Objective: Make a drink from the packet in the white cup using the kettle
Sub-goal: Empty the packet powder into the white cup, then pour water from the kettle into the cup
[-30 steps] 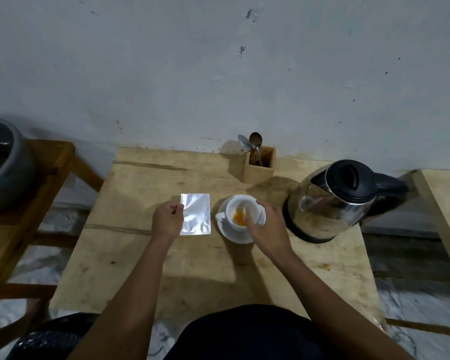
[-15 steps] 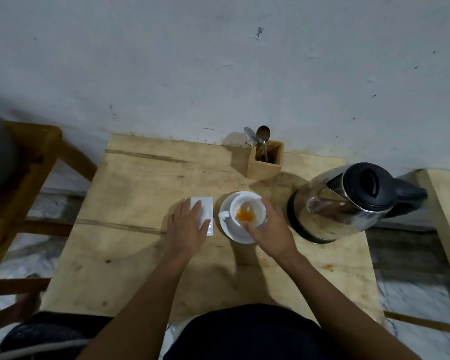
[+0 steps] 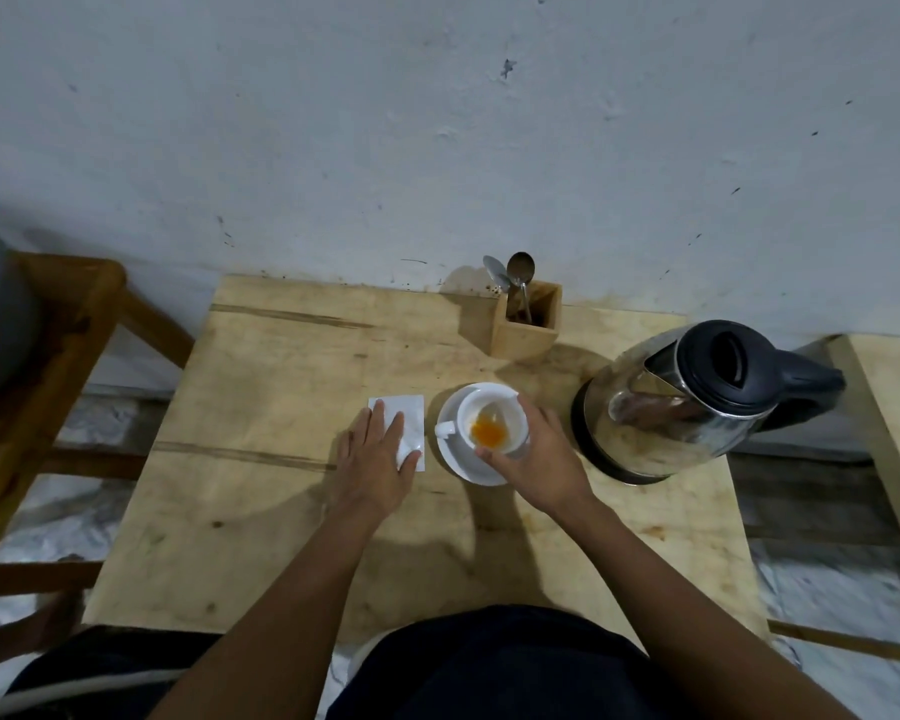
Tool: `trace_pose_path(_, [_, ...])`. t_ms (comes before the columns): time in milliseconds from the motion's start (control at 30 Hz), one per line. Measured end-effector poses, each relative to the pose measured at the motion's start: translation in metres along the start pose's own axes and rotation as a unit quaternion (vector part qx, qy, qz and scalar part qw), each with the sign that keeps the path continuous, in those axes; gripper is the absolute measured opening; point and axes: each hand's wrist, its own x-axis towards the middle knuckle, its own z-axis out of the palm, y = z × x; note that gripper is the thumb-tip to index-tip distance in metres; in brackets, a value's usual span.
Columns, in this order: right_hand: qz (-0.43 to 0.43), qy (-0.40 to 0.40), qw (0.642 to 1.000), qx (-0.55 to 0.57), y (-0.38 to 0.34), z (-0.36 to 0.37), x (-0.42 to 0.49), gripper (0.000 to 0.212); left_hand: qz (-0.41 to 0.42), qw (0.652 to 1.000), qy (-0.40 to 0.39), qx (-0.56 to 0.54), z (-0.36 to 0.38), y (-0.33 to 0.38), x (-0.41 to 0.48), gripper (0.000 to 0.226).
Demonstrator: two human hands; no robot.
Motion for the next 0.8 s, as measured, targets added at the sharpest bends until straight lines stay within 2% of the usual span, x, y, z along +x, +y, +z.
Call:
trace_pose_path(100, [-0.007, -0.001, 1.0, -0.013, -0.001, -0.005, -0.001, 0.086, 0.004, 0.996, 0.039, -0.075, -0.017, 0.017, 0.0, 0.055])
trace_pose_path(200, [-0.02, 0.011, 1.0, 0.001, -0.002, -0.015, -0.008, 0.069, 0.006, 0.976, 0.111, -0.187, -0.037, 0.045, -0.005, 0.047])
trace_pose_path(267, [-0.041, 0.035, 0.999, 0.002, -0.006, -0.027, -0.017, 0.057, -0.008, 0.966, 0.1, -0.236, -0.045, 0.062, -0.007, 0.04])
trace_pose_path(467, [-0.153, 0.144, 0.978, 0.006, -0.019, -0.083, -0.053, 0.039, -0.023, 0.95, 0.069, -0.304, -0.046, 0.085, -0.008, 0.033])
trace_pose_path(633, [-0.242, 0.304, 0.921, 0.027, -0.009, -0.132, -0.071, 0.02, -0.053, 0.943, 0.064, -0.322, -0.034, 0.088, -0.003, 0.029])
trace_pose_path(700, [-0.239, 0.369, 0.898, 0.023, 0.004, -0.151, -0.073, 0.02, -0.073, 0.939, 0.069, -0.329, -0.034, 0.092, -0.001, 0.029])
trace_pose_path(800, [-0.154, 0.402, 0.902, 0.033, 0.03, -0.175, -0.07, 0.026, -0.098, 0.936, 0.072, -0.332, -0.032, 0.094, 0.0, 0.03])
